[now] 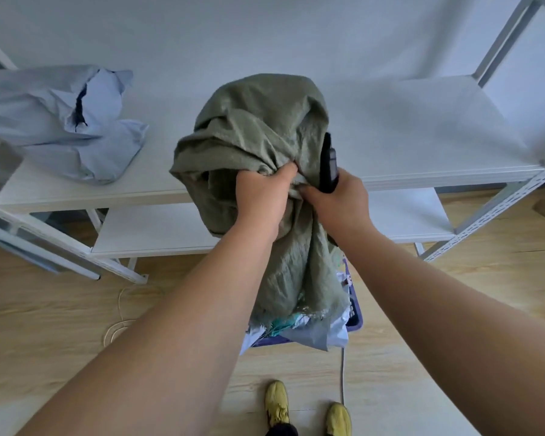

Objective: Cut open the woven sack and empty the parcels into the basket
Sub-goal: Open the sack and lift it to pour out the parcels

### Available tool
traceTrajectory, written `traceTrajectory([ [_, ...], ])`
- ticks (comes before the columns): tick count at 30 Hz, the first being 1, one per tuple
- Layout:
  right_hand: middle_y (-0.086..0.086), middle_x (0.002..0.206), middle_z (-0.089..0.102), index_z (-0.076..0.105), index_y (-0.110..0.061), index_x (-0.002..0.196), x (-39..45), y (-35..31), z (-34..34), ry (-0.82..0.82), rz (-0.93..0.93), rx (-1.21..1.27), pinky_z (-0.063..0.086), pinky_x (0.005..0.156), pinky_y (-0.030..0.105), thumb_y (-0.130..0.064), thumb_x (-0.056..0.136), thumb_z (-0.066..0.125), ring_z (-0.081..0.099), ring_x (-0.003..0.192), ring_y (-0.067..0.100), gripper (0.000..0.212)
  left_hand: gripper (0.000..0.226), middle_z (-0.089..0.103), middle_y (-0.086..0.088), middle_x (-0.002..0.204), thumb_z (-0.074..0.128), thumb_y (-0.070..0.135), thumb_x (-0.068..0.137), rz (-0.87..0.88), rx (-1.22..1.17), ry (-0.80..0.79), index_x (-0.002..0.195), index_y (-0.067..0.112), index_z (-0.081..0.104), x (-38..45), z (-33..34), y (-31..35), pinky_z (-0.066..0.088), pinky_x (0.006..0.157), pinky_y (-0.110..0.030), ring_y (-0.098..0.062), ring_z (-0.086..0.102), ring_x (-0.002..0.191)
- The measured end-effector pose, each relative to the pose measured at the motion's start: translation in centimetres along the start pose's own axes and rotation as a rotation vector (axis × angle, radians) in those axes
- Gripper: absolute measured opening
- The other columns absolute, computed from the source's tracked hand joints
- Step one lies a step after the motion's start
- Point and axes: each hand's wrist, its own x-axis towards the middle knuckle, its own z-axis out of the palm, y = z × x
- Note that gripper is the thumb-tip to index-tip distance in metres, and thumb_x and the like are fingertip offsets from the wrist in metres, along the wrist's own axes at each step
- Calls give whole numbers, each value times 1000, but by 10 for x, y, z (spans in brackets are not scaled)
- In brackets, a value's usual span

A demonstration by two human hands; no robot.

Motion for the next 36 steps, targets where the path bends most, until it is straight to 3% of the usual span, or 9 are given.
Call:
traceTrajectory([
  [6,0,84,66,60,-18,92,13,-16,-2,2,-94,35,50,73,32,-19,85,66,65,87,23,9,52,68,4,113,75,32,70,124,-38,-26,117,16,63,5,-1,15,52,95,-40,-12,64,105],
  [10,-6,72,59,57,-19,82,19,-23,-4,19,-179,-17,43,62,27,-15,85,64,59,75,19,9,40,65,6,117,77,31,77,123,-68,42,112,19,62,7,-5,12,49,100,-38,-12,61,110],
  [14,-2,72,57,54,-16,80,21,-11,0,-87,-99,-126,41,58,27,-16,86,63,59,78,26,11,65,66,4,118,79,45,65,55,-26,-21,121,16,62,8,-9,-1,49,100,-40,-14,62,110],
  [19,-9,69,54,51,-18,83,26,-24,-5,48,-213,-29,36,55,23,-15,86,62,54,69,17,11,37,65,12,112,77,42,77,94,-18,7,105,27,60,13,-10,-4,48,100,-30,-7,60,109],
  [24,2,77,55,51,-13,86,34,2,-7,-79,-29,-287,34,58,28,-18,85,62,57,83,29,13,86,66,6,116,81,63,49,-152,100,-146,120,20,59,14,-26,-27,49,99,-40,-17,63,108],
  [28,1,71,57,51,-19,77,35,2,-9,-61,30,-111,52,66,38,-17,82,63,60,76,30,13,72,61,15,115,82,48,68,-113,250,-293,127,24,50,6,-38,-49,40,93,-24,-7,55,107],
  [30,1,71,56,51,-22,77,34,-2,-8,-114,65,-17,54,72,43,-17,81,66,59,71,27,16,83,55,12,121,84,37,70,-87,363,-391,138,19,40,1,-39,-61,35,92,-21,-8,50,113],
  [32,2,68,56,55,-17,82,31,-9,-9,-224,114,64,53,63,36,-14,83,68,56,61,21,13,90,51,7,132,86,37,68,-120,465,-443,142,18,38,-3,-39,-75,33,94,-21,-14,48,124],
  [36,6,65,55,58,-9,89,21,-16,-2,-397,108,146,50,54,28,-13,85,69,52,53,16,12,75,48,2,137,75,36,82,-206,356,-256,144,15,38,-7,-34,-84,29,93,-20,-19,43,130],
])
